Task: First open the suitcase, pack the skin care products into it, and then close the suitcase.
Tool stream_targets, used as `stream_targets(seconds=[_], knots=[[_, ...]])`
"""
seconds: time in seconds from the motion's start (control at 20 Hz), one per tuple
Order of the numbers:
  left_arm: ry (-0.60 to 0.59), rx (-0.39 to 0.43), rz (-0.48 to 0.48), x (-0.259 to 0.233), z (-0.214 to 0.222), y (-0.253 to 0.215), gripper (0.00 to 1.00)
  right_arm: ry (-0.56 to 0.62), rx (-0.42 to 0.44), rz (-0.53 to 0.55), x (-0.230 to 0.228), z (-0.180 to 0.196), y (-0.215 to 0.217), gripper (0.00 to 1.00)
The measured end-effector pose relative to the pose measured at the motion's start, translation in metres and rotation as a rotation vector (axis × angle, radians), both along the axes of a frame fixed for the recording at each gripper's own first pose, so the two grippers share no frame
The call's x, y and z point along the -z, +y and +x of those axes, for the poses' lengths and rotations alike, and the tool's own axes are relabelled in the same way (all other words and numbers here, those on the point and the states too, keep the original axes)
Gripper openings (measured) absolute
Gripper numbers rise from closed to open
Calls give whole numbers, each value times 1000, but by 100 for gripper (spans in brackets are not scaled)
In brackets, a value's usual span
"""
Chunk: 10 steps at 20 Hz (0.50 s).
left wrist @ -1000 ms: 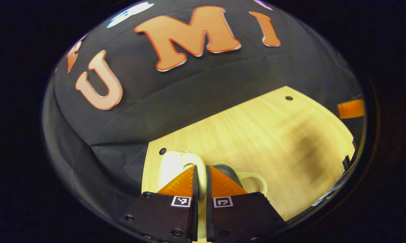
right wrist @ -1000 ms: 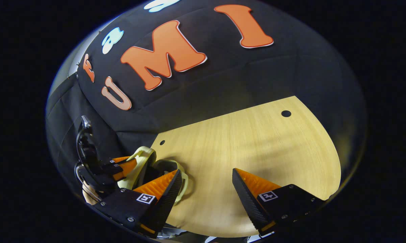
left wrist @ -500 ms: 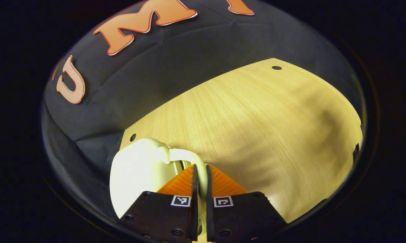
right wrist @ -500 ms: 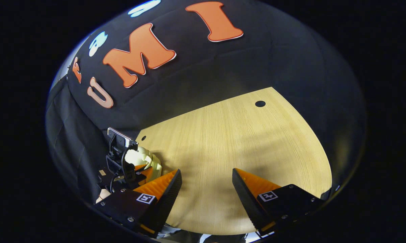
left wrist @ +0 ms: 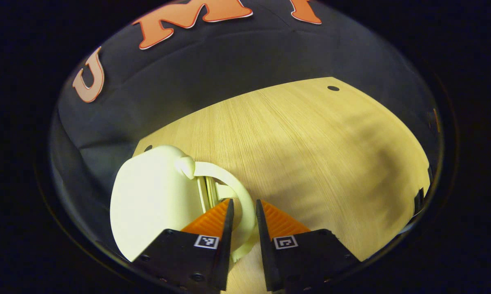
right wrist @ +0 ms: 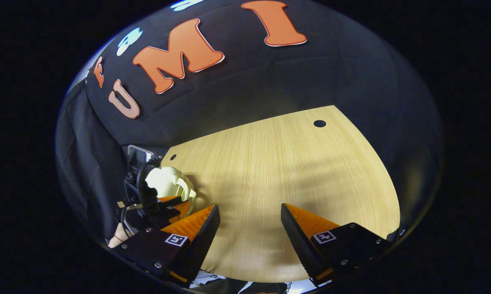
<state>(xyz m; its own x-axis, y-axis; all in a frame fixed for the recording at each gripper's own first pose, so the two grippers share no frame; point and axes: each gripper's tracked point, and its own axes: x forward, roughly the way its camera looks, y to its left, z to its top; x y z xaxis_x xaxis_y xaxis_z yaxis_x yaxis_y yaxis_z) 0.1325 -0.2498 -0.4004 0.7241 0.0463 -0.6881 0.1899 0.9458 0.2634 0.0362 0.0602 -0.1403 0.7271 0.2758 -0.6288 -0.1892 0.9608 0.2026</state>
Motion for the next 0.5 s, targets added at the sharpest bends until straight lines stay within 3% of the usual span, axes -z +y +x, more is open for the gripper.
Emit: stream_targets(seconds=[0.05, 0.1, 0.2, 0.5], knots=[[-33, 10, -33, -16, -2, -7, 49, -14, 0, -14, -1, 0, 4, 96], [-69, 17, -57, -33, -2, -9, 57, -26, 0, -29, -2, -2, 7, 95], [-138, 22, -104, -73, -4, -9, 100, -65, 1, -50, -9, -6, 17, 95], [-480, 25, -222, -253, -28, -1, 100, -297, 65, -76, -78, -20, 35, 96]])
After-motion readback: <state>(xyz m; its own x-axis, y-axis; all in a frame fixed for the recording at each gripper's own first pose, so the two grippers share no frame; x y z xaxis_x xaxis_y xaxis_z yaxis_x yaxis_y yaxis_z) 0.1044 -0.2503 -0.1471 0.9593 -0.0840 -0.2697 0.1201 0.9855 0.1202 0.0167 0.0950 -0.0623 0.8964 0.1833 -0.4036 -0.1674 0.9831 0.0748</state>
